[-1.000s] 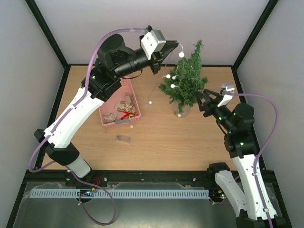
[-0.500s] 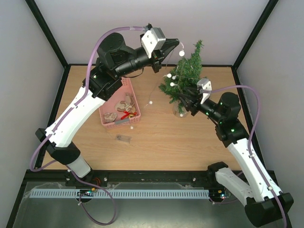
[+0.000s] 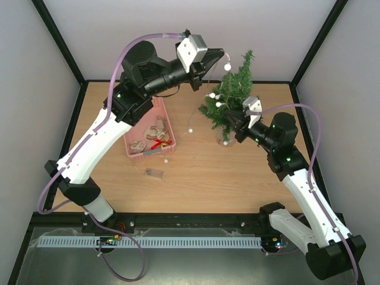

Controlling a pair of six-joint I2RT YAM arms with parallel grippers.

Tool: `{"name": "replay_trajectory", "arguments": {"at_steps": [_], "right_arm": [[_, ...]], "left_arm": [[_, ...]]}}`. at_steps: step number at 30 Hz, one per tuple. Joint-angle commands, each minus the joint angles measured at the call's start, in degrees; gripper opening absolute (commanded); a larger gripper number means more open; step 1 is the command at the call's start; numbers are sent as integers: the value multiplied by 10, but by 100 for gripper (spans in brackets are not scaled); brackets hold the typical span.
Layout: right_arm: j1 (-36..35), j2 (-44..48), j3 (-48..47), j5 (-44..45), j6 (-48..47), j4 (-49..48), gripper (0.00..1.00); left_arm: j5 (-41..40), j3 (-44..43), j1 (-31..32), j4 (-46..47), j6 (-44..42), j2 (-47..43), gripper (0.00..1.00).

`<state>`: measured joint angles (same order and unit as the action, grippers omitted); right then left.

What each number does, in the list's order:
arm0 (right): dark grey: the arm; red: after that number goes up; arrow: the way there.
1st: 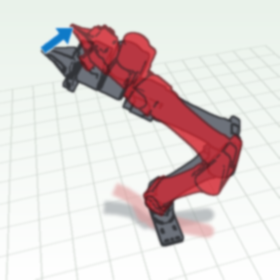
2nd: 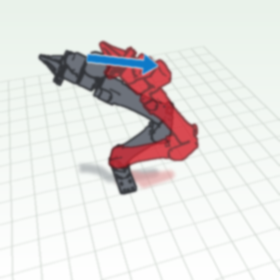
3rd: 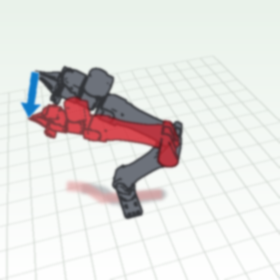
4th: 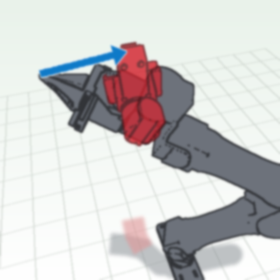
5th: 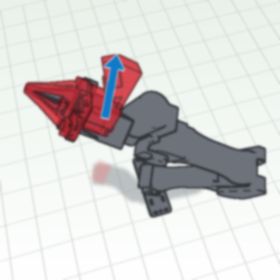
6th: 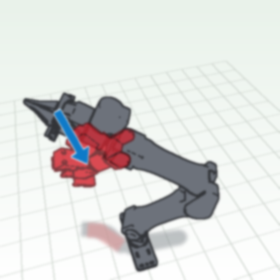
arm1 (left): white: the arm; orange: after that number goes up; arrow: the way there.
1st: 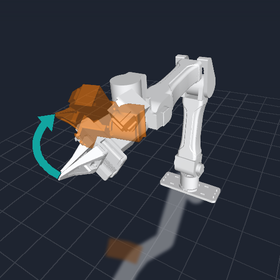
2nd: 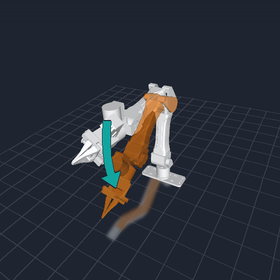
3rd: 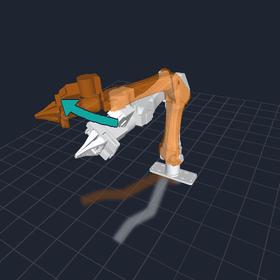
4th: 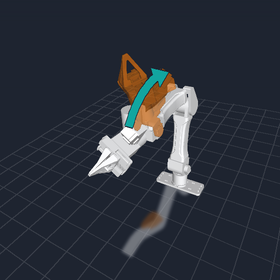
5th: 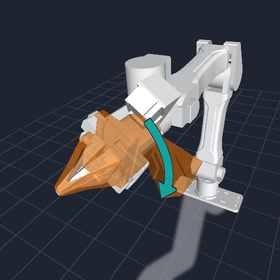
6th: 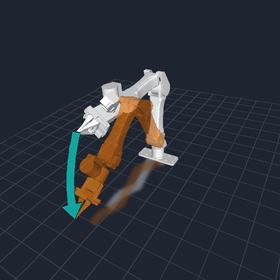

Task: Decorate the small christmas tree
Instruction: Wrap the decoration item around the Christmas tree.

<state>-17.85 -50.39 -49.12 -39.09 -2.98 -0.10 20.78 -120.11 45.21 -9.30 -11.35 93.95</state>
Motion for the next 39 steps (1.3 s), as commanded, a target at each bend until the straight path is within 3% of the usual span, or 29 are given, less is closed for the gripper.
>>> {"name": "replay_trajectory", "arguments": {"at_steps": [1,5,10,16,24,39], "right_arm": [[-3,31,-34,49,1,-2,2],[-3,72,-61,217,11,8,2],[-3,48,-112,372,-10,15,2],[3,-29,-206,436,-29,4,2],[72,-122,-289,353,-12,-43,2],[113,-351,-513,204,-18,-56,2]], "left_arm": [[-9,-17,2,20,-1,7,2],[-56,-16,1,8,-7,11,2],[-89,-11,0,12,8,18,2],[-100,-13,-11,13,25,31,2],[-90,-16,-47,22,59,50,2],[-79,15,-138,-11,116,61,2]]}}
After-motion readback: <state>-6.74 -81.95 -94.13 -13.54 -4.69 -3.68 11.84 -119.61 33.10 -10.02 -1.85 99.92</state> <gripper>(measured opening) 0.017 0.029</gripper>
